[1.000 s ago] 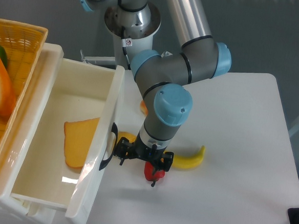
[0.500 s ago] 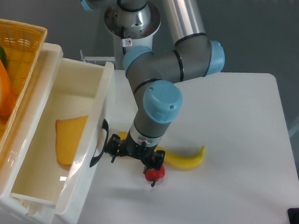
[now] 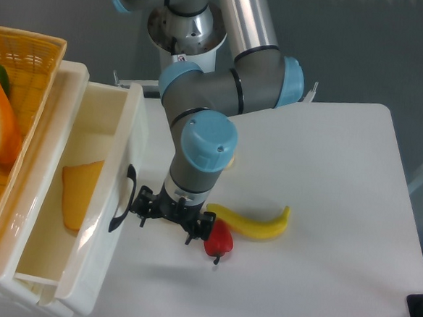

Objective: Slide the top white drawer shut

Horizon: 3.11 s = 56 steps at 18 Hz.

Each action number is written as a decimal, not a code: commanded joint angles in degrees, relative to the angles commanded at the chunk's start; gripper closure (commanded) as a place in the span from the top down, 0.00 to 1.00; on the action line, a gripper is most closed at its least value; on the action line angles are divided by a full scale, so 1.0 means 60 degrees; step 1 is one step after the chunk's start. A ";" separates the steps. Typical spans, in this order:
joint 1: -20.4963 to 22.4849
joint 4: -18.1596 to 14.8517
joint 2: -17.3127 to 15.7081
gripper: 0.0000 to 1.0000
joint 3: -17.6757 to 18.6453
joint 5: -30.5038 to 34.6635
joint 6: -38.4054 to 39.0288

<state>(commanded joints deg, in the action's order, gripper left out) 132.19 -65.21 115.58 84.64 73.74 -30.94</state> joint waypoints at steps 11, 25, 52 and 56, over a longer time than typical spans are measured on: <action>-0.0513 0.0015 -0.0088 1.00 0.0029 0.0015 0.0000; -0.0660 0.0029 -0.0088 1.00 0.0044 0.0000 0.0000; 0.1713 0.0015 -0.0938 1.00 -0.0118 0.3072 -0.4640; 0.2092 0.0000 -0.1142 1.00 -0.0175 0.4804 -0.5784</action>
<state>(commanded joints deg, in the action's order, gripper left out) 144.75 -65.21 108.72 83.59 102.56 -65.64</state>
